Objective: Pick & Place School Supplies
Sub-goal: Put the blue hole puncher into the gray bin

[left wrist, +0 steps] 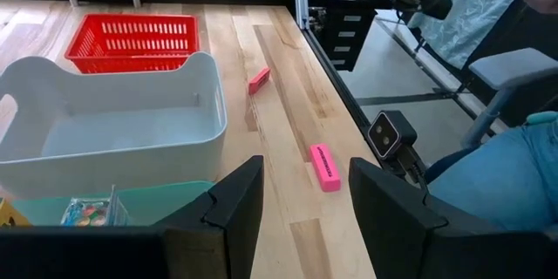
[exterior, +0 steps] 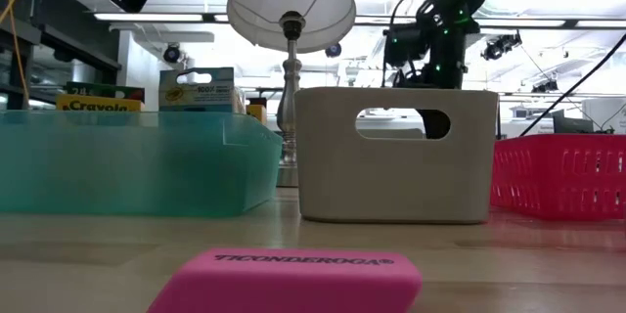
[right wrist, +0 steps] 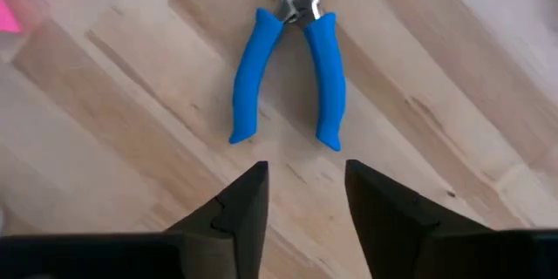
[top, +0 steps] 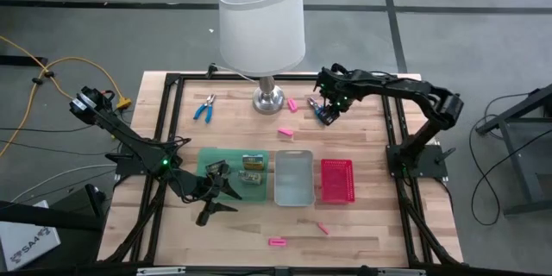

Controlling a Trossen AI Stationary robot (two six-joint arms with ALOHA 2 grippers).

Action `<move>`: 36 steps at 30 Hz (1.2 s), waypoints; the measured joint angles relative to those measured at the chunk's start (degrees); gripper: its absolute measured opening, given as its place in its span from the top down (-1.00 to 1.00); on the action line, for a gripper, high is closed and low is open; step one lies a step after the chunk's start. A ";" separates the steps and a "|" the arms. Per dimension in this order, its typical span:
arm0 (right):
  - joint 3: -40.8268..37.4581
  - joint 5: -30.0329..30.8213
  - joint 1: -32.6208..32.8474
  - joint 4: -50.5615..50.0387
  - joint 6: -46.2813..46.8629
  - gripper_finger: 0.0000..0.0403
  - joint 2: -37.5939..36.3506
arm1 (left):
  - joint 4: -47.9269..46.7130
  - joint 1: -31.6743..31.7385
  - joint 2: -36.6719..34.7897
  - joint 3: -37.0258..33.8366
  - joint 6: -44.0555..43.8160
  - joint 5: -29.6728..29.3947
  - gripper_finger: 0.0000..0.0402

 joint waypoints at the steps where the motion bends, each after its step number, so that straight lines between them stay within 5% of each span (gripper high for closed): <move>1: 0.00 -0.16 -0.34 0.12 -0.07 0.23 0.38 | -0.02 0.00 0.00 -0.02 0.00 0.00 0.17; 13: 0.00 -1.62 -3.03 2.42 -0.56 0.06 4.55 | -0.02 -0.01 0.00 -0.02 0.02 0.00 0.17; 36: 0.00 -1.53 -3.90 6.19 -2.26 0.06 9.98 | -0.02 0.00 0.00 -0.02 0.04 0.00 0.17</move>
